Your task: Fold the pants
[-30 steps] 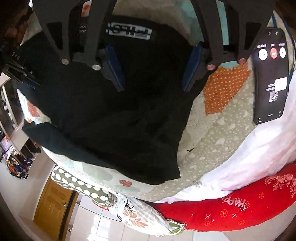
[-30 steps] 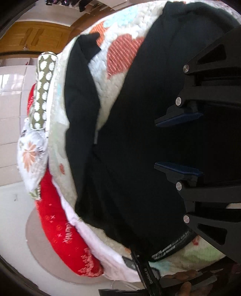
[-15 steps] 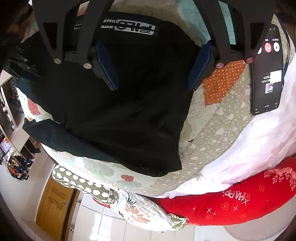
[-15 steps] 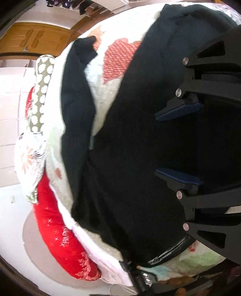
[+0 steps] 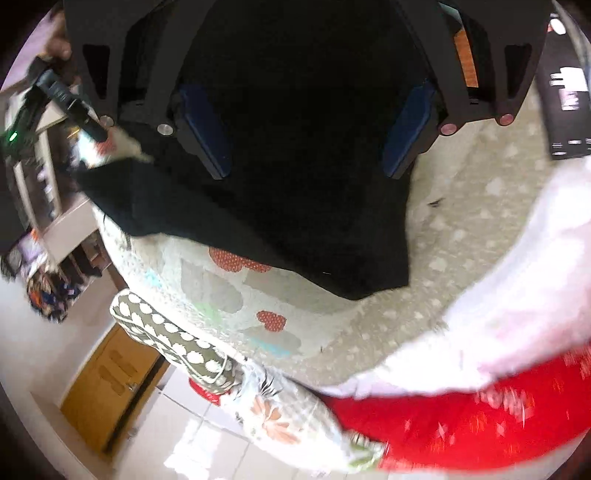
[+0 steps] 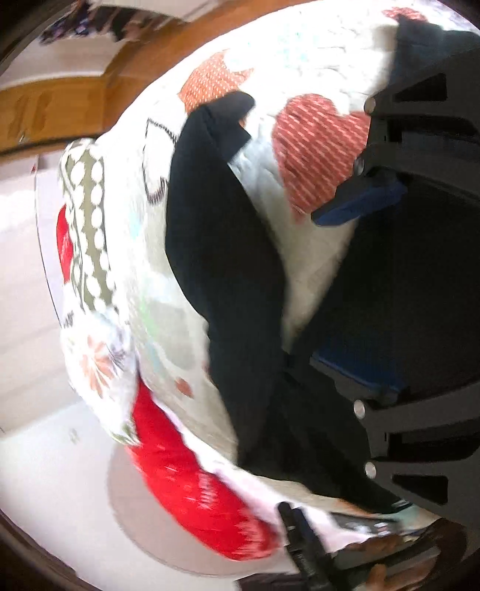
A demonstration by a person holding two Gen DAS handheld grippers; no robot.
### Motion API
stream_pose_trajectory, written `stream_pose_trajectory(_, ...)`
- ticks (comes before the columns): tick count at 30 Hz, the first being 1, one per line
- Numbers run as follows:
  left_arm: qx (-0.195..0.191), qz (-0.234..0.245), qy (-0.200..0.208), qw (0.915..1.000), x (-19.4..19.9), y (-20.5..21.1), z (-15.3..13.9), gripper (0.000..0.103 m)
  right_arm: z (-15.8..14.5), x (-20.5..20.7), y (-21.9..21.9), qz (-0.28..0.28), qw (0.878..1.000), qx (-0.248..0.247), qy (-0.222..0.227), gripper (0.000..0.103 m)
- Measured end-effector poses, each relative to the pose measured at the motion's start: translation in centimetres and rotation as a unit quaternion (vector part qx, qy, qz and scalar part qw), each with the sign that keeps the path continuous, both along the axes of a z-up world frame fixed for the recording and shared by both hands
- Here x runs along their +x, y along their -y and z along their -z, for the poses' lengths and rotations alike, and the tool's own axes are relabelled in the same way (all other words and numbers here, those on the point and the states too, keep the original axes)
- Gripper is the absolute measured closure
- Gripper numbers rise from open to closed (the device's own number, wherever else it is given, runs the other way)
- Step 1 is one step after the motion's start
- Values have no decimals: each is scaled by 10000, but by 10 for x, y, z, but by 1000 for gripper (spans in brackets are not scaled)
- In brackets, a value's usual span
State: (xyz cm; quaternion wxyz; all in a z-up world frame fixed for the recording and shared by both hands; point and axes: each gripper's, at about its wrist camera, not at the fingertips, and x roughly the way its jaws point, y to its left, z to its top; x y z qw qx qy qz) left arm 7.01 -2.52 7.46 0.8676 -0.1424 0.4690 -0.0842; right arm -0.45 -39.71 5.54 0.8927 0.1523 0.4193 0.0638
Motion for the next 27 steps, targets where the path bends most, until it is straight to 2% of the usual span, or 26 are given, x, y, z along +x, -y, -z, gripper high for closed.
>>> stream_pose_trajectory(2,-194,-181,-243,9994,18,-2,6,18,5,14,13,114,9997,161,-138,26)
stream_pose_trajectory(4,-359,-356,-270,9984,30,-3,7,18,8,22,26,233,9992,273,-170,26)
stream_pose_trajectory(6,-358,-591,-224,9974,42,-2,7,18,10,30,37,388,9987,310,-143,26)
stream_pose_trajectory(8,-399,-601,-260,9971,56,3,9,18,13,39,49,560,9974,444,-119,25)
stream_pose_trajectory(14,-331,-665,-675,9950,97,19,35,18,25,69,65,906,9926,805,-86,23)
stream_pose_trajectory(15,-372,-668,-705,9946,100,20,38,18,25,71,66,949,9922,804,-21,32)
stream_pose_trajectory(16,-406,-698,-695,9943,103,21,42,18,23,73,67,986,9925,720,88,66)
stream_pose_trajectory(17,-417,-717,-637,9945,104,21,42,19,21,74,67,1002,9930,604,140,87)
stream_pose_trajectory(18,-440,-703,-517,9952,103,22,41,38,21,78,68,960,9934,615,103,102)
stream_pose_trajectory(19,-460,-605,-409,9963,103,24,39,57,21,75,69,960,9931,666,121,102)
stream_pose_trajectory(20,-380,-468,-446,9972,104,28,37,92,17,73,69,968,9927,692,199,102)
stream_pose_trajectory(21,-352,-367,-485,9975,104,31,36,93,11,69,69,956,9928,647,313,102)
stream_pose_trajectory(24,-269,-254,-200,9991,93,34,22,93,-13,53,68,901,9924,533,653,102)
stream_pose_trajectory(27,-418,-122,40,9990,72,32,-2,93,-41,32,68,843,9909,450,952,102)
